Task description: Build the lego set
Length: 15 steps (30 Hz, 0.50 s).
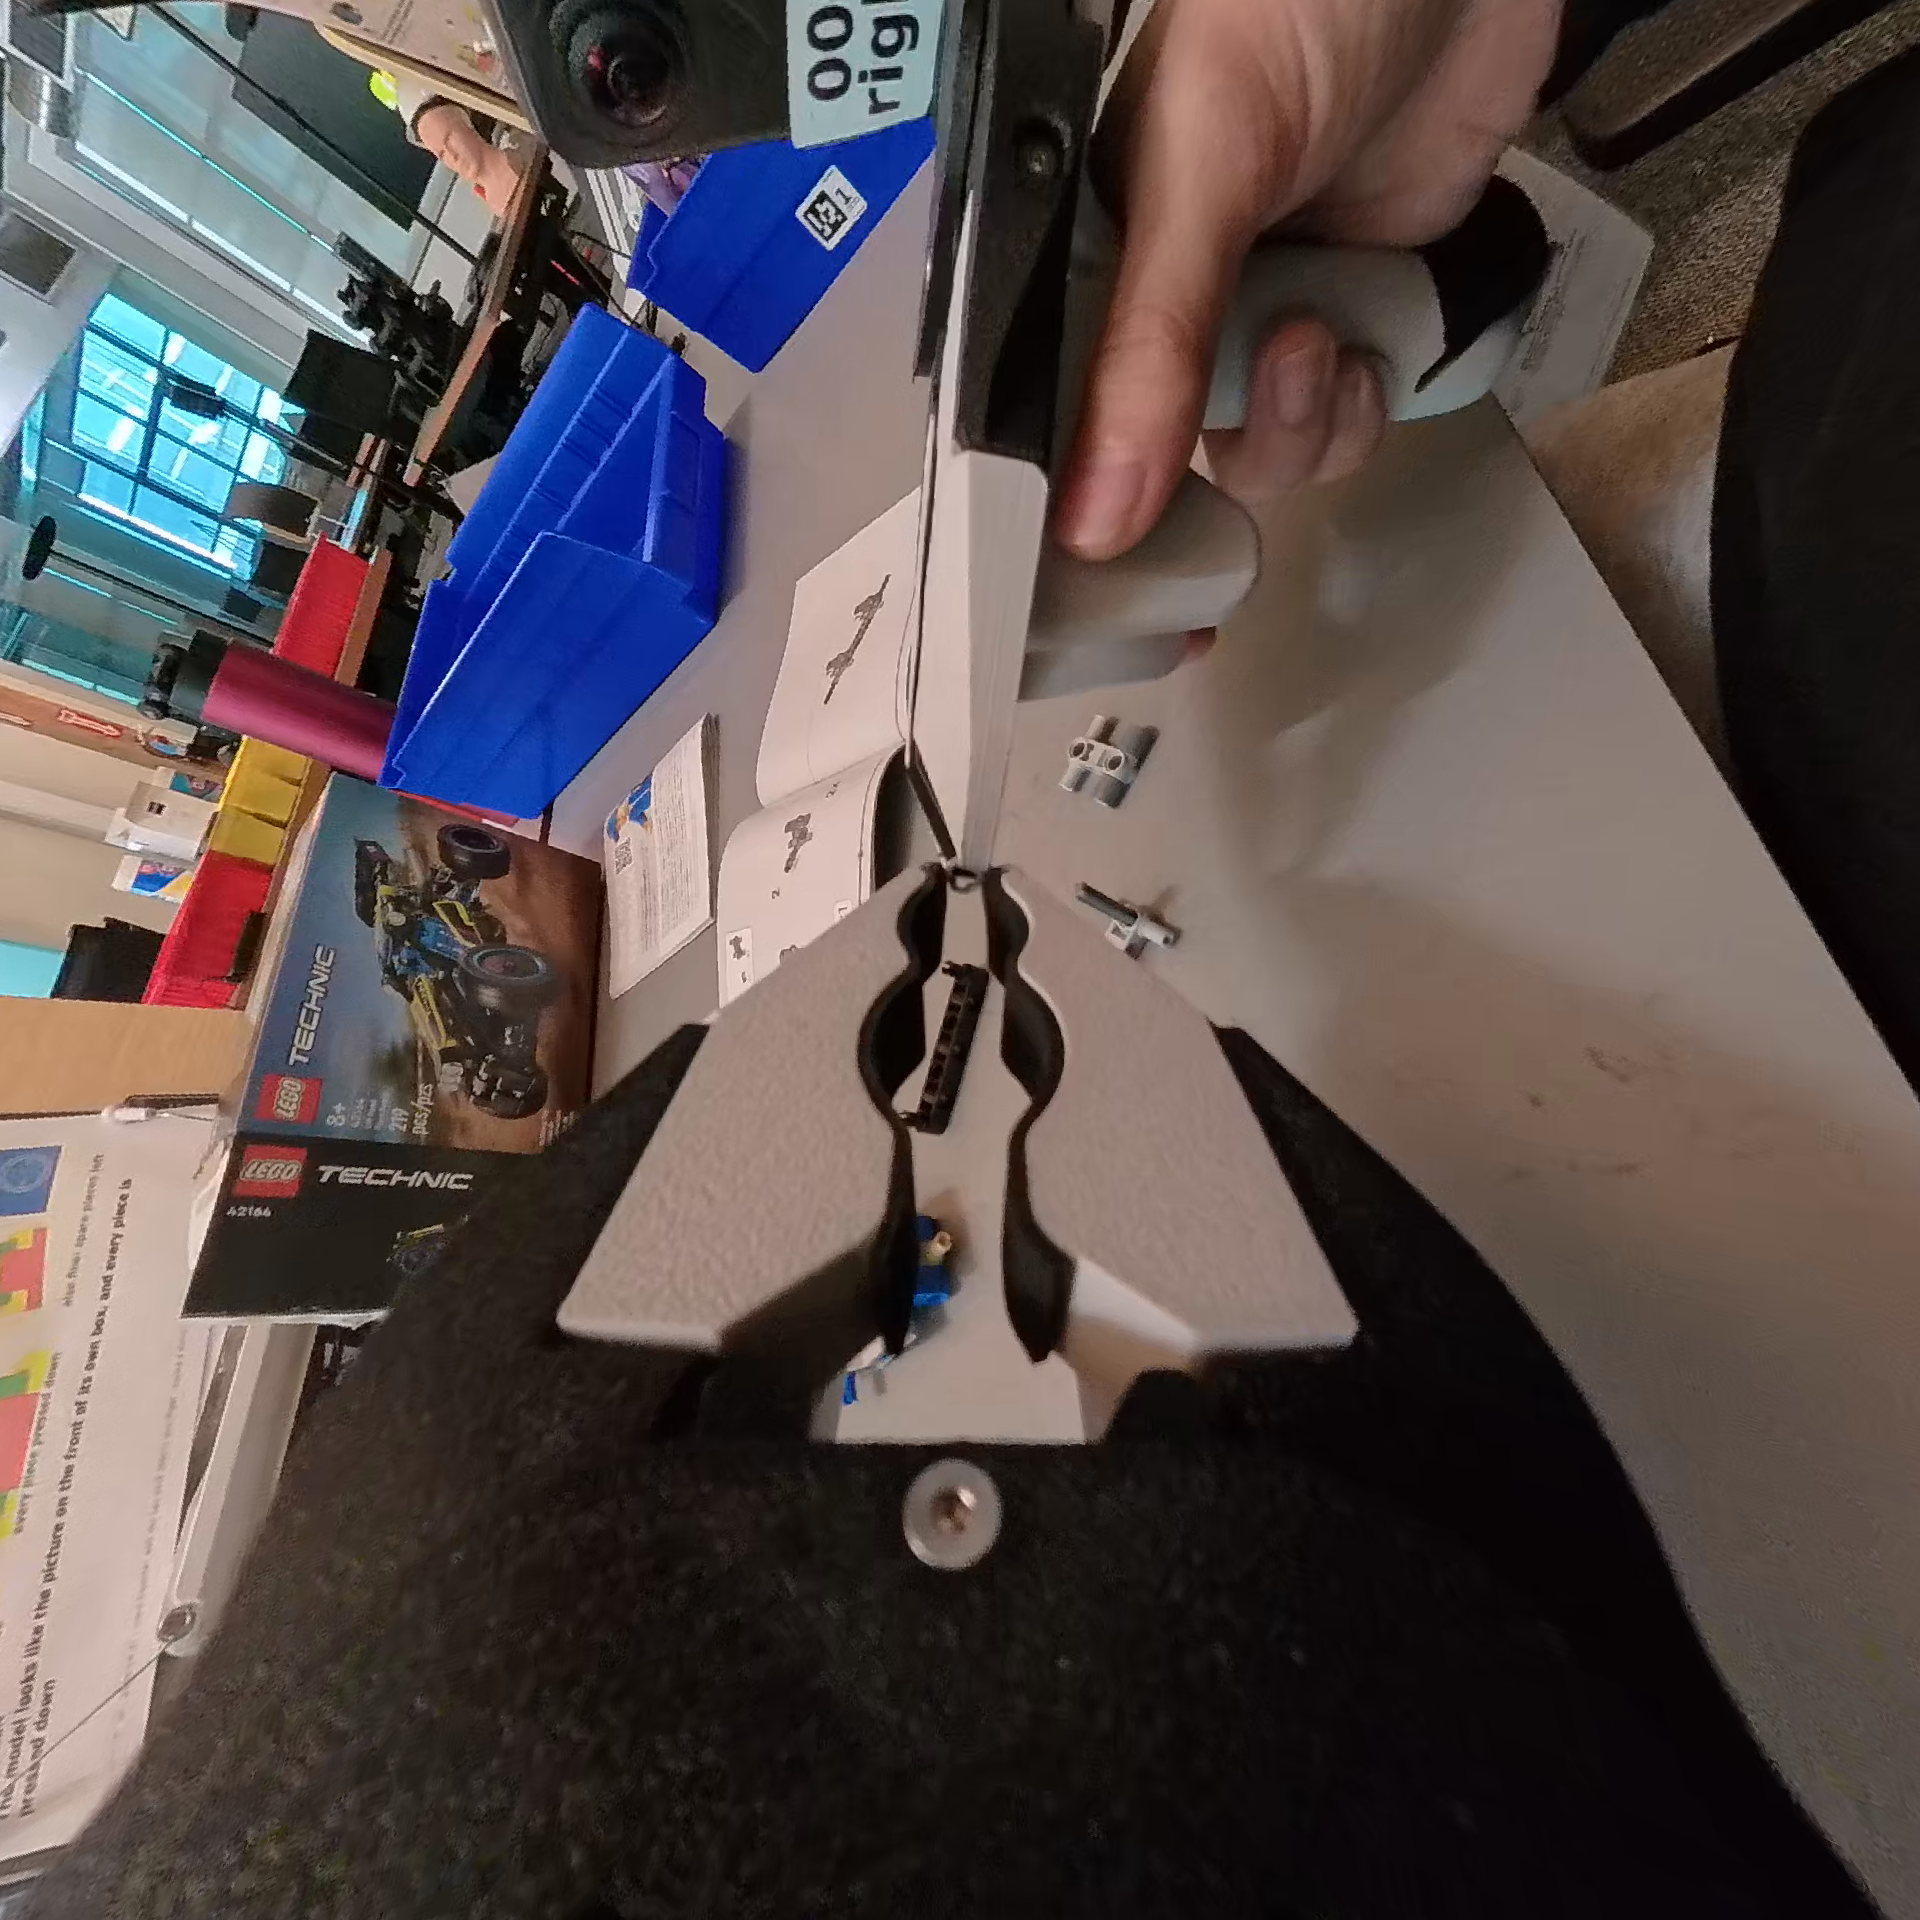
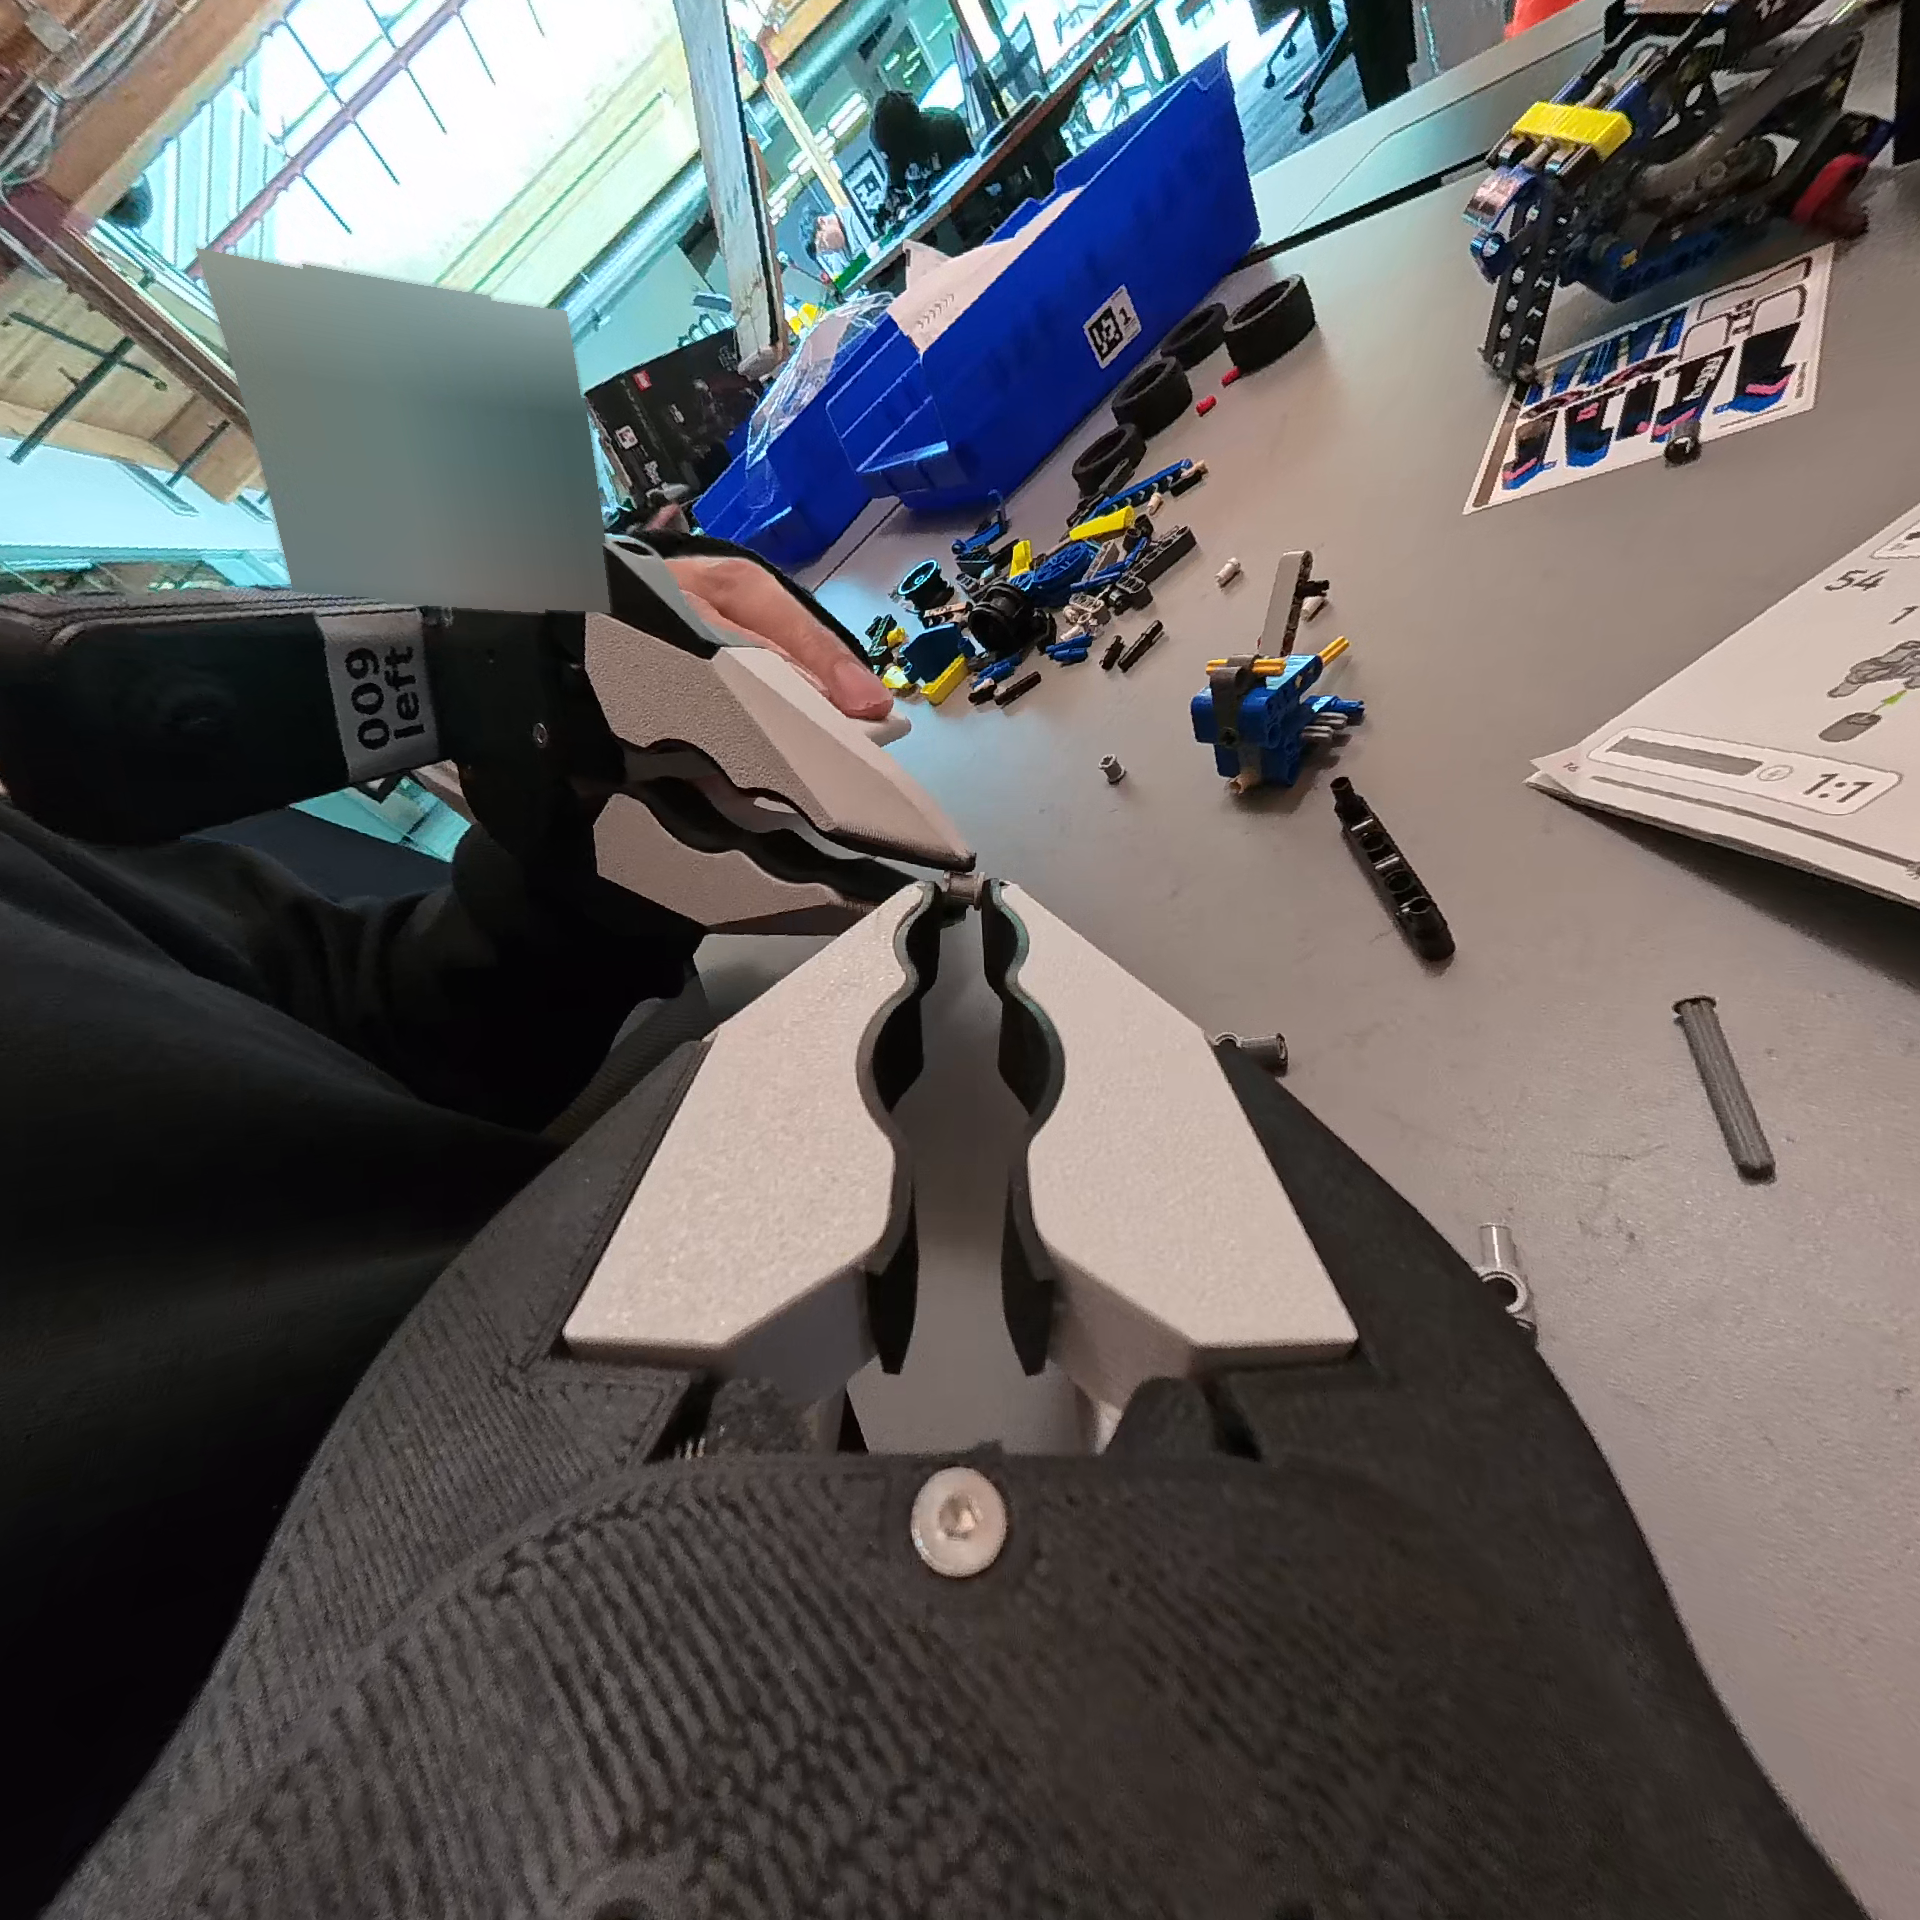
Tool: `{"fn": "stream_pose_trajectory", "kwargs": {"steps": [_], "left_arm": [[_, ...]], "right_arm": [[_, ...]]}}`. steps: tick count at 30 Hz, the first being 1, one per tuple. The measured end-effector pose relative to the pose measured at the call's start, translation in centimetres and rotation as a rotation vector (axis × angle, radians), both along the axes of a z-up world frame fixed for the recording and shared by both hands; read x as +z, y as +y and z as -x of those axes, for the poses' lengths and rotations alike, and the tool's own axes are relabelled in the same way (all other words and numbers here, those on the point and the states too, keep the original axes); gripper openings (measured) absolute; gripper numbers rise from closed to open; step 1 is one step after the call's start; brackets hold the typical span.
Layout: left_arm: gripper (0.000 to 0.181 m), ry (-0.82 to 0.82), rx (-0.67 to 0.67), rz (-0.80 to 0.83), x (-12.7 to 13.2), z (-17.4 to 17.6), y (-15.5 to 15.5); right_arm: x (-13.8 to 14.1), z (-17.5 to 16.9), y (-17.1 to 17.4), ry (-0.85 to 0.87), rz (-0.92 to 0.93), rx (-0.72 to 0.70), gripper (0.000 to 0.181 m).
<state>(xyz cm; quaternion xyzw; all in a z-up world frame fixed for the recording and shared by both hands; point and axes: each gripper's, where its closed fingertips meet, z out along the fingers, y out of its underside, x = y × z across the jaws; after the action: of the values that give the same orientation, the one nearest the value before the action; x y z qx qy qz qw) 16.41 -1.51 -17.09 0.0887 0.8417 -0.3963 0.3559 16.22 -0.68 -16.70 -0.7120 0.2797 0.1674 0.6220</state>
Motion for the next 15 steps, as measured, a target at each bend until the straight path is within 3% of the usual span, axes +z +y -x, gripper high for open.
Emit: {"fn": "stream_pose_trajectory", "kwargs": {"steps": [5,10,15], "left_arm": [[0.002,0.099,0.057,0.076,0.2,-0.6,0.2],[0.003,0.393,0.085,0.156,-1.5,-0.6,0.9],[0.003,0.671,0.043,0.200,-2.7,-0.3,-0.3]], "right_arm": [[0.4,-0.2,-1.3,-0.097,0.045,-0.006,0.015],[-3.7,-0.8,-3.7,-0.281,0.343,-0.054,0.009],[-5.9,-0.9,-2.6,-0.320,0.446,-0.094,0.019]]}}
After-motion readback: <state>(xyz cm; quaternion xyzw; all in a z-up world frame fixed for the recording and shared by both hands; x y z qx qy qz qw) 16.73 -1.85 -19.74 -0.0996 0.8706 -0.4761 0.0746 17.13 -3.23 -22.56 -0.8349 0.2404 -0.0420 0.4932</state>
